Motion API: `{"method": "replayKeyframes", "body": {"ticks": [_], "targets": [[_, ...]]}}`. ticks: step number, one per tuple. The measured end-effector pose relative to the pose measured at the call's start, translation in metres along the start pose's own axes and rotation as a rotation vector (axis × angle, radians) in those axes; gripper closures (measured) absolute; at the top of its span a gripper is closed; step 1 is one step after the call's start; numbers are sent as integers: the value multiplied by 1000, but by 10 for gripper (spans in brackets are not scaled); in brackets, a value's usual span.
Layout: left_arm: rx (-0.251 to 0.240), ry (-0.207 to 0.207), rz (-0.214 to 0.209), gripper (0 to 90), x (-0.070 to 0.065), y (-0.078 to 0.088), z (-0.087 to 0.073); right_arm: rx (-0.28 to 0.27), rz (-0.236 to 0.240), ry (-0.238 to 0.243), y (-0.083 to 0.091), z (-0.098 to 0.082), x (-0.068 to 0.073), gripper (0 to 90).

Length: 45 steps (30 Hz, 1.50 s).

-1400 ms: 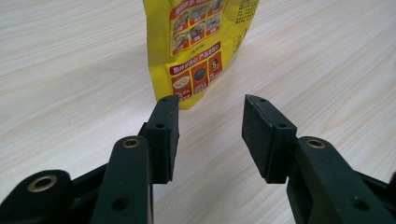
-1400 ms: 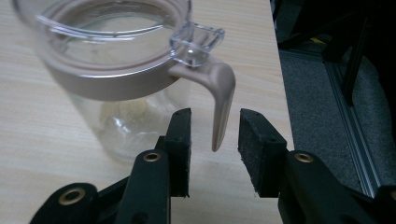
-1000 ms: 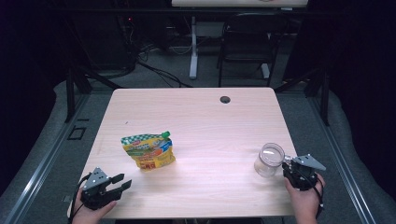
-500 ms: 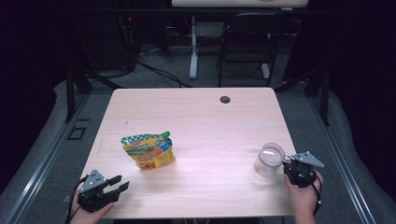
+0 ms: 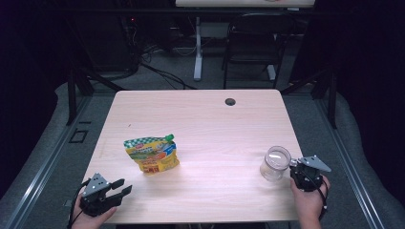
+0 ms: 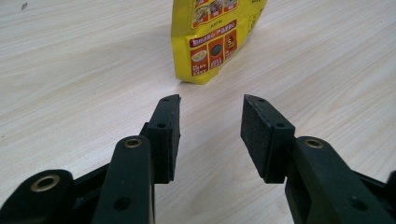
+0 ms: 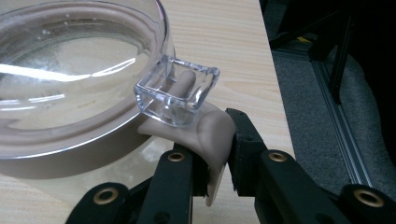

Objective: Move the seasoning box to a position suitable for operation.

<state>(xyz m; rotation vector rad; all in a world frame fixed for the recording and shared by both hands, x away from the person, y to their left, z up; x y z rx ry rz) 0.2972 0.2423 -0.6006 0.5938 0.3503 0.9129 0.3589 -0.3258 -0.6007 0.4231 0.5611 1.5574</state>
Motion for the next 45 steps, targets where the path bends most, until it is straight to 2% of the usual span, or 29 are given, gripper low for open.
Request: {"method": "replayKeyframes", "body": {"ticks": [16, 24, 30, 37, 38, 39, 42, 43, 44, 45], "targets": [[2, -4, 4, 576, 1, 0, 0, -32, -31, -41, -2, 2, 0, 804], [0, 4, 10, 575, 2, 0, 0, -42, -60, 3, -3, 12, 7, 815], [3, 1, 9, 575, 2, -1, -1, -58, -43, 23, -5, 19, 16, 828], [3, -6, 8, 575, 2, -1, 0, -59, 20, 58, -5, 24, 41, 827], [3, -6, 9, 576, 2, -1, 0, -63, 39, 65, -5, 26, 50, 825], [4, -8, 9, 576, 2, -1, 0, -63, 39, 65, -5, 26, 50, 825], [3, -6, 12, 575, 1, -2, 0, -76, 95, 60, -6, 33, 71, 818], [3, -5, 12, 575, 1, -2, 0, -76, 95, 60, -6, 33, 71, 818], [5, -6, 10, 575, 1, -2, 0, -79, 107, 60, -6, 34, 76, 817], [9, -12, 8, 575, 1, -2, -1, -88, 137, 61, -7, 38, 89, 818]]}}
Point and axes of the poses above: each handheld gripper's, and its own axes: y roughly backward along the jaws, z roughly out of its top, x roughly to its left, the point moved 9 cm from there along -y, roughly forward along the jaws, and after that the axes turned 2 degrees about z, right-handed, at the moved point
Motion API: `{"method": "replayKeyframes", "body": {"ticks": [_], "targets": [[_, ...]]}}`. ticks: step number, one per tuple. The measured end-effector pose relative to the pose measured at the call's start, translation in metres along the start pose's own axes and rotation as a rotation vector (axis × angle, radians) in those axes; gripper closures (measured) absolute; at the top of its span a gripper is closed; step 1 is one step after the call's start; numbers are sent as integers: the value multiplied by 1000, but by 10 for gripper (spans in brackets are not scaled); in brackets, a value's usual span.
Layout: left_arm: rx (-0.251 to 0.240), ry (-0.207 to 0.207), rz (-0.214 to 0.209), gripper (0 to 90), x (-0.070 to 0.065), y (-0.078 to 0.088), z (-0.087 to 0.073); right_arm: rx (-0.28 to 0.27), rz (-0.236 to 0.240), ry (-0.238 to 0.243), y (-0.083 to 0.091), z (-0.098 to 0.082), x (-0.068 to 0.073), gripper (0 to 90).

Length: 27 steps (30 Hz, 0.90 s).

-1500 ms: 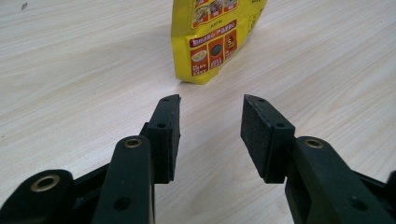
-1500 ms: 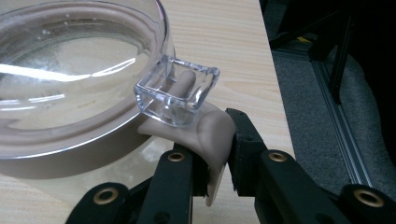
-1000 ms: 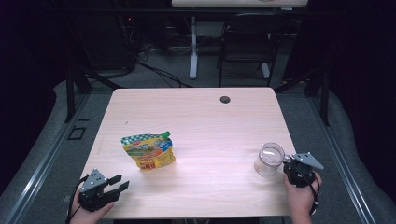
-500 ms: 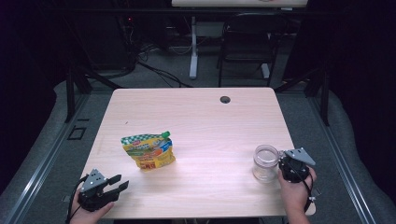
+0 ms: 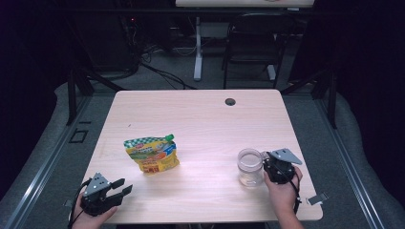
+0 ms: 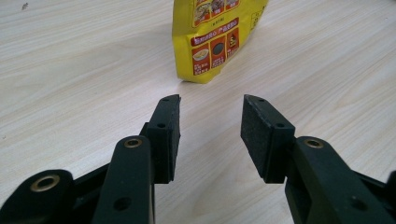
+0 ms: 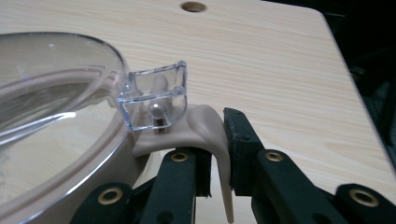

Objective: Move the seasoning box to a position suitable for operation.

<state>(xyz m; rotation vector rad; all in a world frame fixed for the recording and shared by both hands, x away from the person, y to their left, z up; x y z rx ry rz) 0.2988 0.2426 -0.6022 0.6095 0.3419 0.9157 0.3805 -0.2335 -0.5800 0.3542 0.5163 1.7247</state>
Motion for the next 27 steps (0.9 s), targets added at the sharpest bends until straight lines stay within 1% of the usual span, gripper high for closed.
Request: {"method": "replayKeyframes", "body": {"ticks": [4, 5, 6, 7, 8, 9, 10, 11, 13, 14, 15, 19, 24, 27], "targets": [[-5, 6, 2, 575, 0, 0, 0, -5, 41, 25, -5, 6, 23, 819], [-5, 6, 2, 575, 0, 0, 0, -5, 41, 25, -5, 6, 23, 819], [-4, 1, 1, 575, 0, 0, 0, -10, 63, 35, -8, 9, 34, 817], [-1, -1, 0, 575, 0, 0, -1, -10, 71, 41, -9, 9, 39, 816], [-1, -1, 0, 575, 0, 0, -1, -10, 71, 41, -9, 9, 39, 816], [-1, -2, 1, 575, 0, 0, -1, -11, 80, 43, -10, 10, 43, 814], [-1, 0, 0, 575, 0, 0, -1, -9, 92, 51, -13, 10, 51, 813], [-3, 0, 1, 575, 0, 0, 0, -5, 97, 59, -13, 10, 55, 812], [-3, -1, 0, 575, 0, 0, 0, -4, 101, 66, -14, 10, 57, 812], [-2, -2, 1, 575, 0, 0, 0, -6, 108, 65, -16, 10, 62, 812], [-2, -1, 0, 575, 0, -1, 0, -6, 108, 65, -16, 10, 62, 812], [1, -5, -1, 575, 0, -1, -1, -11, 136, 35, -19, 12, 69, 813], [0, -2, -1, 575, 0, -1, -1, -18, 147, 45, -19, 11, 76, 809], [2, -3, -2, 575, -1, -2, -1, -7, 167, 40, -20, 8, 81, 809]]}}
Point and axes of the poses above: each handheld gripper's, and its own axes: y roughly backward along the jaws, z roughly out of its top, x roughly to its left, the point moved 9 cm from there along -y, roughly forward along the jaws, and after that the axes turned 2 degrees about z, right-handed, at the moved point
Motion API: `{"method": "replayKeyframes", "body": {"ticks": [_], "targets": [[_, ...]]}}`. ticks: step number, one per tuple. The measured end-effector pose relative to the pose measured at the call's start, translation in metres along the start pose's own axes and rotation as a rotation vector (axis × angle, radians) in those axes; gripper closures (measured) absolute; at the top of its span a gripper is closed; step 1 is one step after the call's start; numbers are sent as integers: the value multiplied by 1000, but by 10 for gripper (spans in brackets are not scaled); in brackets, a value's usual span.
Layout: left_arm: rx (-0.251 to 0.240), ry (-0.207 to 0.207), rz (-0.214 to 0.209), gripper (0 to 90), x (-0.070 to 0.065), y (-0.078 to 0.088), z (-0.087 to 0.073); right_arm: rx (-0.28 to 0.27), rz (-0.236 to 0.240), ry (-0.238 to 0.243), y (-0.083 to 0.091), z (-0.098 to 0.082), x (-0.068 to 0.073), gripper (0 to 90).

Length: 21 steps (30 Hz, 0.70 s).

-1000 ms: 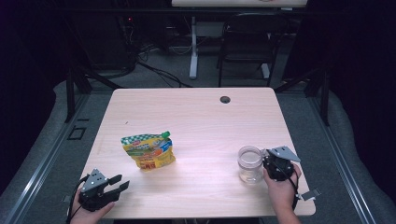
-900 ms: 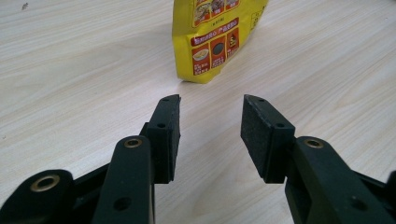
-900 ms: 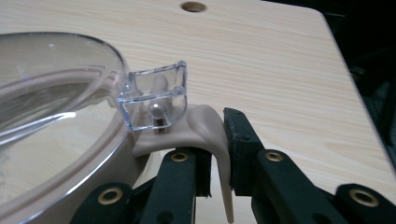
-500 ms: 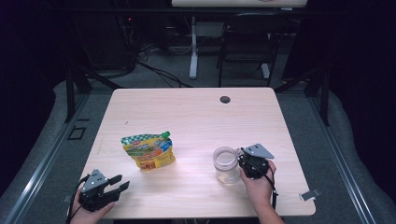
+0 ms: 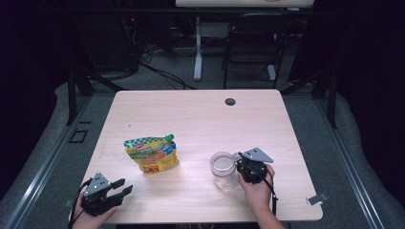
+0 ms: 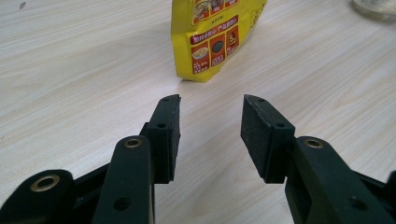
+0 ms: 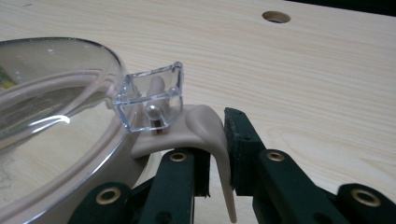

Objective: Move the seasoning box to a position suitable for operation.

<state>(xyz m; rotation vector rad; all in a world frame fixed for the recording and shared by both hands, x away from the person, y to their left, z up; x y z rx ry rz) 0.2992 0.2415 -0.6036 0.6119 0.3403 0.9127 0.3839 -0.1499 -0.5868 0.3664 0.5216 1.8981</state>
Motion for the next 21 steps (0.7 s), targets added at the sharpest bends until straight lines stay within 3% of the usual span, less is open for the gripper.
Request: {"method": "replayKeyframes", "body": {"ticks": [7, 21], "targets": [[2, -5, 0, 575, 0, -1, 0, -8, 18, 40, -3, -1, 12, 807], [2, -5, 0, 575, -1, -1, 0, -4, 27, 22, 0, -8, 9, 802]]}}
Point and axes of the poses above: each handheld gripper's, and its own axes: y roughly backward along the jaws, z roughly out of its top, x roughly to its left, the point moved 9 cm from there along -y, roughly forward along the jaws, and after that the axes turned 2 degrees about z, right-handed, at the moved point
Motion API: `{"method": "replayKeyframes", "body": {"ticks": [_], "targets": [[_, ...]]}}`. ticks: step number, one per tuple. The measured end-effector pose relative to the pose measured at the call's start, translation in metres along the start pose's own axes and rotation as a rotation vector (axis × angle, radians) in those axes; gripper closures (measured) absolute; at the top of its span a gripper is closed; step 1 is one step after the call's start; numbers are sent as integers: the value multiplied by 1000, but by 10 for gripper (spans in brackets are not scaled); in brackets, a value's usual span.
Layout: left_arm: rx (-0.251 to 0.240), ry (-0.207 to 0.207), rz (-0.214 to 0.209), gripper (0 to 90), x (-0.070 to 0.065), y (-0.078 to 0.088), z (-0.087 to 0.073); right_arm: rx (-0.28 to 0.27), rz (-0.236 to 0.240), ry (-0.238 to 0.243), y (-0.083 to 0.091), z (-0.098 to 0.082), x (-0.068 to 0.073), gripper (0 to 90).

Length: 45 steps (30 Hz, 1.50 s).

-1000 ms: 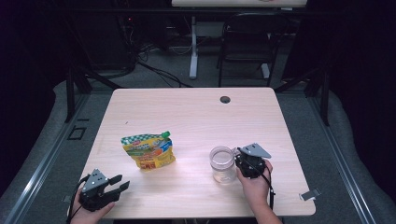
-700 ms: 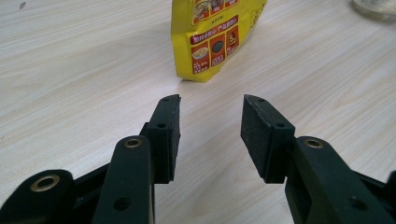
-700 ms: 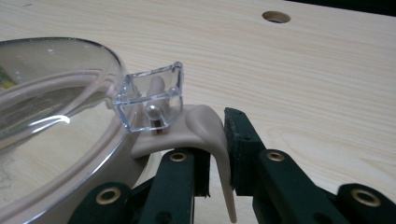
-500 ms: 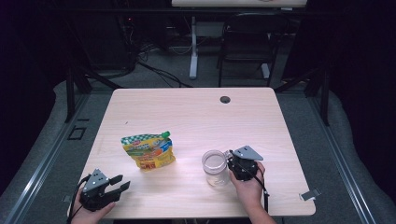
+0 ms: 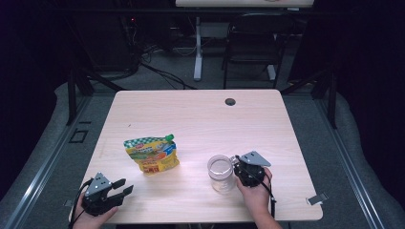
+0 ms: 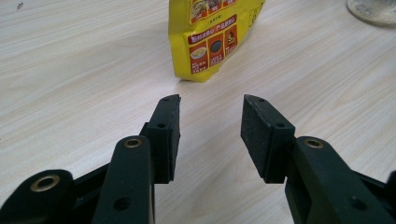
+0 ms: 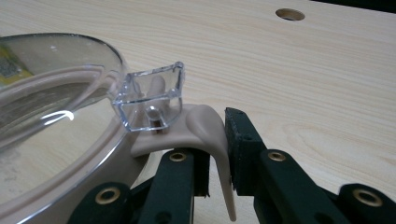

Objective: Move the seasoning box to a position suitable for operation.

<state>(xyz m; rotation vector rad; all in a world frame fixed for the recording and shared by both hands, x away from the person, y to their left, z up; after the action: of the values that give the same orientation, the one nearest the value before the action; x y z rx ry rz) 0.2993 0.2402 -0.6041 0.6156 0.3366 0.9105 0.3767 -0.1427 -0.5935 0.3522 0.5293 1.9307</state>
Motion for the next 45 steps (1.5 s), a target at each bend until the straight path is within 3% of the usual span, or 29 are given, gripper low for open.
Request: {"method": "replayKeyframes", "body": {"ticks": [9, 24, 30, 38, 45], "targets": [[-16, -20, -26, 575, -11, -3, 8, 35, 4, -16, 6, -9, -2, 803], [-7, -59, -89, 573, -26, -20, 18, 63, 34, -87, 16, -22, -5, 751], [-12, -79, -92, 568, -30, -18, 20, 77, 42, -62, 18, -24, -4, 720], [-23, -83, -100, 567, -37, -21, 26, 80, 47, -73, 26, -26, -5, 656], [-18, -92, -131, 568, -48, -29, 32, 70, 33, -24, 43, -23, -3, 636]]}}
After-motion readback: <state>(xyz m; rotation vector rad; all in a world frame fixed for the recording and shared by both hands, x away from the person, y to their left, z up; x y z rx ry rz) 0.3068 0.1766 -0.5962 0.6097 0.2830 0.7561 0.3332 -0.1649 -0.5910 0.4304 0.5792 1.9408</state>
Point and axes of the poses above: each handheld gripper's, and its own axes: y roughly backward along the jaws, z roughly out of its top, x roughly to its left, the point moved 9 cm from there along -y, roughly forward along the jaws, and after that the axes turned 2 degrees about z, right-handed, at the moved point
